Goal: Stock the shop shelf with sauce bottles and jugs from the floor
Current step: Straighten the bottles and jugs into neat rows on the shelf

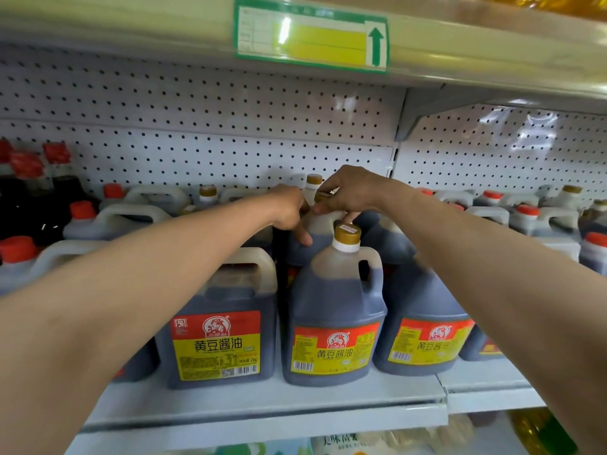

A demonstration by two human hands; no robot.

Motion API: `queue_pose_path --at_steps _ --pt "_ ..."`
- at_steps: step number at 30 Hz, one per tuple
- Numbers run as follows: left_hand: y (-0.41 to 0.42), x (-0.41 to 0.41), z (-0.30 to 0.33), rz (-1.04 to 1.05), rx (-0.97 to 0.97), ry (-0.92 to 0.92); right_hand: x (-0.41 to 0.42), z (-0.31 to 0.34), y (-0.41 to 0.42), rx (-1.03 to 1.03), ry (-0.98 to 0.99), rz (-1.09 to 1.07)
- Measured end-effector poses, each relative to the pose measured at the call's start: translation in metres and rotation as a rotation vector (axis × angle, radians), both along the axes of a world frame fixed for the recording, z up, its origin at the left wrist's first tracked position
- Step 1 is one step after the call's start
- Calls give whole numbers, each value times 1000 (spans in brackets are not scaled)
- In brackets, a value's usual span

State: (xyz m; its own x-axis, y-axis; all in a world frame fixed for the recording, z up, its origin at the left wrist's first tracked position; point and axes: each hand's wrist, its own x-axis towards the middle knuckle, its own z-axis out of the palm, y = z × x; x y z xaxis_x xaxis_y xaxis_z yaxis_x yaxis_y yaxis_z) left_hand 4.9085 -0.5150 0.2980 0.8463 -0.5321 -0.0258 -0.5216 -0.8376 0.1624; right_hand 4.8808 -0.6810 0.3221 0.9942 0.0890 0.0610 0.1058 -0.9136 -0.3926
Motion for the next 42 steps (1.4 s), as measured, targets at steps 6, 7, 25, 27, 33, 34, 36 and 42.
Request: queue_pose_path --at_steps 6,7,25,27,33,34,36,42 --pt "2 -8 0 16 -19 17 -7 -2 4 53 0 -18" --pt "3 -11 -1 20 -23 16 -10 -2 5 56 0 -23" --pt "54 -86 -8 116 -742 -54 -125 -27 5 509 -62 36" --pt "60 -94 -16 148 -767 -100 -133 -38 10 485 -48 67" --pt "85 -124 -43 233 -725 -309 -136 -58 16 624 -94 69" --pt "89 -128 -47 241 -705 -318 -136 -59 16 635 -96 68" --pt "92 -135 -56 260 -653 -312 -138 -59 16 642 -104 63" --pt "96 -149 -59 291 -634 -293 -139 -56 15 614 -96 48"
